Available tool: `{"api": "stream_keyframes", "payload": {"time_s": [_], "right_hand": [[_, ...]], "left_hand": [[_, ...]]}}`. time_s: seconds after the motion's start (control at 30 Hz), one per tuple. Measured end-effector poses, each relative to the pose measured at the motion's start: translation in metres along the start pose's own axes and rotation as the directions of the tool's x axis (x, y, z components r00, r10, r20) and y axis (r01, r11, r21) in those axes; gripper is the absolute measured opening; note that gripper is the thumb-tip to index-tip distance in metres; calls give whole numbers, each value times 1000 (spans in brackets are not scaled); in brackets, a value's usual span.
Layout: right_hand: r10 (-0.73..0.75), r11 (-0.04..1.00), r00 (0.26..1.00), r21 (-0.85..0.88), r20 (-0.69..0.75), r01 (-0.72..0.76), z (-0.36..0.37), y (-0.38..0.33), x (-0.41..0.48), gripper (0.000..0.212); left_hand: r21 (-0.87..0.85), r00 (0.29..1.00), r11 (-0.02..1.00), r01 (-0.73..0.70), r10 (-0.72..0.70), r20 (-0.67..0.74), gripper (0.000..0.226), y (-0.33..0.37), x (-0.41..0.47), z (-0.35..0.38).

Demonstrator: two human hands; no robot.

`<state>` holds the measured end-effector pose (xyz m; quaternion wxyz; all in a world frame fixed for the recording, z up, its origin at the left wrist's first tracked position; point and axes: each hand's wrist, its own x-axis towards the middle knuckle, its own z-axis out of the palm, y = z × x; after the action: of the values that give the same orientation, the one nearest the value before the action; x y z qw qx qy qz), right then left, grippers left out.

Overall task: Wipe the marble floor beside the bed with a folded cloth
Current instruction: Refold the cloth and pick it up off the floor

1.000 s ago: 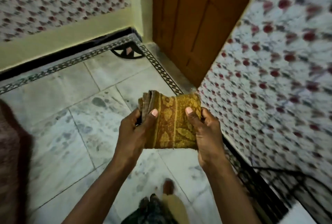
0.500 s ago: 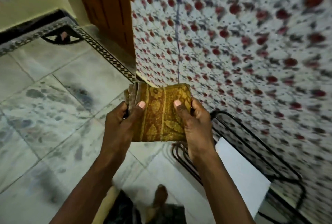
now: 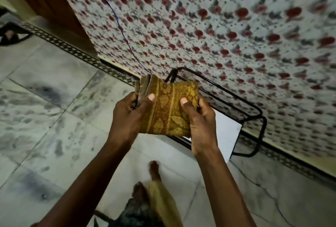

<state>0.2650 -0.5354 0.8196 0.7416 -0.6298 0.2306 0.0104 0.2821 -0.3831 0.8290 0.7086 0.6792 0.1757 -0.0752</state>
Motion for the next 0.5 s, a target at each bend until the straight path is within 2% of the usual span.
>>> {"api": "stream_keyframes", "payload": {"time_s": [0.2, 0.37, 0.43, 0.5], "right_hand": [[61, 998, 988, 32, -138, -58, -98, 42, 2, 19], [122, 992, 967, 56, -223, -112, -188, 83, 39, 7], [127, 992, 966, 19, -226, -126, -206, 95, 55, 9], [128, 988, 957, -47, -259, -145, -252, 128, 84, 5]], "left_hand": [[94, 988, 994, 57, -70, 141, 18, -59, -17, 81], [227, 962, 972, 62, -118, 245, 20, -126, 4, 166], [267, 958, 962, 58, -129, 256, 29, -143, 17, 183], [316, 952, 947, 55, -146, 270, 43, -190, 30, 227]]}}
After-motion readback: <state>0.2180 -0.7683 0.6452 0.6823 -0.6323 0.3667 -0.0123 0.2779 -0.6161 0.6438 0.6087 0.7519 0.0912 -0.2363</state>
